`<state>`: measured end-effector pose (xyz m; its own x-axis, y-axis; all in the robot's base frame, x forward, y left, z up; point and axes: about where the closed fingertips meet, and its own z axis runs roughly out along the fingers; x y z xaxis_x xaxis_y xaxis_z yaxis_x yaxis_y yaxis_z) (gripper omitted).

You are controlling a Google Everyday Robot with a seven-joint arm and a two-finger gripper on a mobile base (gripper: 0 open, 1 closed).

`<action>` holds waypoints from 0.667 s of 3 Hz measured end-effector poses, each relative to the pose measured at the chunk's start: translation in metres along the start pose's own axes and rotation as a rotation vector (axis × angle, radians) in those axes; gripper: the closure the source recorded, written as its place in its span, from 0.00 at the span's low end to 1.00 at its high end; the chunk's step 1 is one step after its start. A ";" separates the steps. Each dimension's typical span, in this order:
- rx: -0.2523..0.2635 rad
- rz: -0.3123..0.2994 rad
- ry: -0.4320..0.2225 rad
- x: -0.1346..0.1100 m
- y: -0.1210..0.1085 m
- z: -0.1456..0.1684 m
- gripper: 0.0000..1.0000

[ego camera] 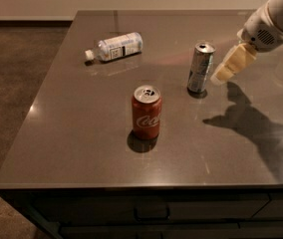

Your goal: Move redbull can near coke can

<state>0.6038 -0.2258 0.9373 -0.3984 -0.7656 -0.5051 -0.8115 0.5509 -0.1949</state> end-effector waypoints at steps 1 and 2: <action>-0.027 0.028 -0.051 -0.012 -0.006 0.015 0.00; -0.046 0.044 -0.086 -0.023 -0.011 0.028 0.00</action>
Offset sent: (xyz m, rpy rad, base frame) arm 0.0472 0.0295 -0.0099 0.1604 -0.0045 0.0003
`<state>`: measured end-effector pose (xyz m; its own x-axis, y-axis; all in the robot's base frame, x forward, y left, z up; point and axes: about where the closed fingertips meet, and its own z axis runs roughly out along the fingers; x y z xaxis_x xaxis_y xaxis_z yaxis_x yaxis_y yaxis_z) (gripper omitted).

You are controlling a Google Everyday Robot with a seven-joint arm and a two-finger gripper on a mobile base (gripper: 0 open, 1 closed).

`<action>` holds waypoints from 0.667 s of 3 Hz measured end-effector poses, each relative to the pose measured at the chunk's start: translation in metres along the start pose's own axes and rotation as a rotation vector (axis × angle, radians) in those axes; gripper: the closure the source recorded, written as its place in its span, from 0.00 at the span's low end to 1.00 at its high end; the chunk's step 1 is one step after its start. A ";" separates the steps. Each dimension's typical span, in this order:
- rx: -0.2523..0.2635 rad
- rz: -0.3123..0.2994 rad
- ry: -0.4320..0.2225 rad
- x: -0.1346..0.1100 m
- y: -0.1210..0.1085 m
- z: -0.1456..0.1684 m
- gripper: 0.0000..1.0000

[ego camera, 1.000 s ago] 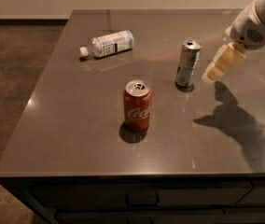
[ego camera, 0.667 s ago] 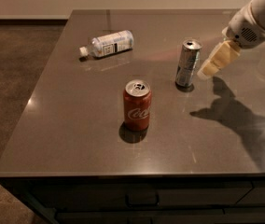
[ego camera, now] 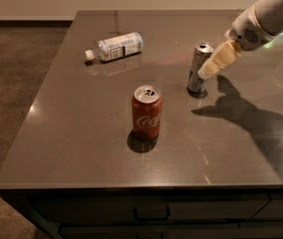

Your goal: Move redbull can near coke can

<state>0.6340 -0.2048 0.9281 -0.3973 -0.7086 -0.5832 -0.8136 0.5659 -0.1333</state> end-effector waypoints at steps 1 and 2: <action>-0.018 0.009 -0.026 -0.007 -0.003 0.007 0.09; -0.043 0.003 -0.050 -0.012 0.000 0.009 0.27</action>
Offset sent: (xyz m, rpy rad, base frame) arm 0.0087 0.0156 0.0059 0.0917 -0.0024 0.0501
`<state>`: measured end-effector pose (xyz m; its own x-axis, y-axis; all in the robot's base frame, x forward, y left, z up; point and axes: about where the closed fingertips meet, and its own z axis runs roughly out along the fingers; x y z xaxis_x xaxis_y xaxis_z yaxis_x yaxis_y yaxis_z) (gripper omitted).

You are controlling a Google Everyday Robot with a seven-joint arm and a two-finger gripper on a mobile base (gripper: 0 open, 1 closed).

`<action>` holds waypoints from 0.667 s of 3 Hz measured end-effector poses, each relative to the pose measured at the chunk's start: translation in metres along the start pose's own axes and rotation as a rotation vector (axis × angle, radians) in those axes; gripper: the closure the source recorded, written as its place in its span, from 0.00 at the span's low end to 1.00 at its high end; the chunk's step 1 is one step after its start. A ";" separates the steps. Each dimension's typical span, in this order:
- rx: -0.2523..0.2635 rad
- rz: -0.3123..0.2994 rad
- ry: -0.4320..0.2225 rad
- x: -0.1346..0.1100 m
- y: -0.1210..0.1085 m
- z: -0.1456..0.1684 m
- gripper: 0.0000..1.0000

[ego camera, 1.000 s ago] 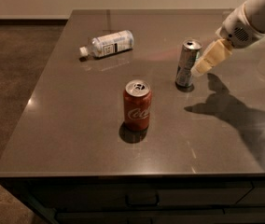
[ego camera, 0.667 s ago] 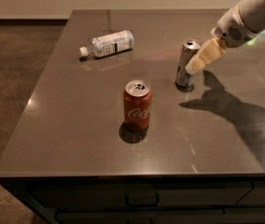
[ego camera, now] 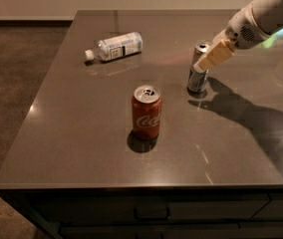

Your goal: Move redbull can near coke can

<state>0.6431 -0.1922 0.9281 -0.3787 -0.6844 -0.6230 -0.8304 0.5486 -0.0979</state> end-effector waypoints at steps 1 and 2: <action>-0.017 -0.002 -0.015 -0.003 0.002 0.001 0.50; -0.045 -0.012 -0.041 -0.004 0.010 -0.003 0.74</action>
Offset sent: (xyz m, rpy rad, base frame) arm -0.0203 0.0060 0.0129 0.0818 -0.0055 0.0709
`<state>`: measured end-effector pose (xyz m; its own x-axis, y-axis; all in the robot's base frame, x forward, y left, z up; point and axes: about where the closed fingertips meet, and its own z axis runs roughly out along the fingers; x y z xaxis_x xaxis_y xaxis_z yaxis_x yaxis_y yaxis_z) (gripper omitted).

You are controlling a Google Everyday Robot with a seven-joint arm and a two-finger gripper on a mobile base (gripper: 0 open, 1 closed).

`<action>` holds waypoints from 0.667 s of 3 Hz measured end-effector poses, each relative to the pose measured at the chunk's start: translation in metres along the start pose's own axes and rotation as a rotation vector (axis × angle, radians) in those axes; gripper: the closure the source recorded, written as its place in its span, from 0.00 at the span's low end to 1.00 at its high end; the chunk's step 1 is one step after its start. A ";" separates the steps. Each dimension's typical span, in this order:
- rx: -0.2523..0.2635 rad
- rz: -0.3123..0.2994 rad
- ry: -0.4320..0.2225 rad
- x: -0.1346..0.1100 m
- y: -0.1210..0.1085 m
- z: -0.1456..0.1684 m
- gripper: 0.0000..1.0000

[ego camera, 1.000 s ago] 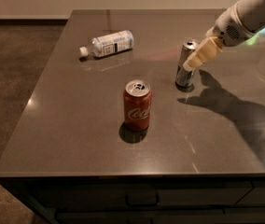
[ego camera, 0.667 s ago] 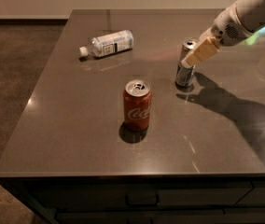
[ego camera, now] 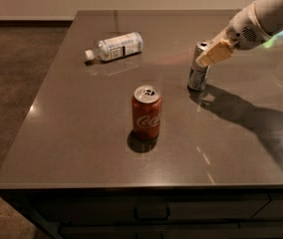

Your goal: Move redbull can near coke can

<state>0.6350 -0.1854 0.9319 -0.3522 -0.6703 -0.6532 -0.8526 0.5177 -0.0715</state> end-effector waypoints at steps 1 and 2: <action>-0.046 -0.055 -0.026 -0.004 0.019 -0.011 0.96; -0.113 -0.139 -0.050 -0.010 0.050 -0.023 1.00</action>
Offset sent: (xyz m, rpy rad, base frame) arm -0.0891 0.0312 0.0379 0.0415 -0.0461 0.3216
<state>0.5871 -0.1655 0.9521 -0.2104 -0.7027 -0.6797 -0.9307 0.3568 -0.0808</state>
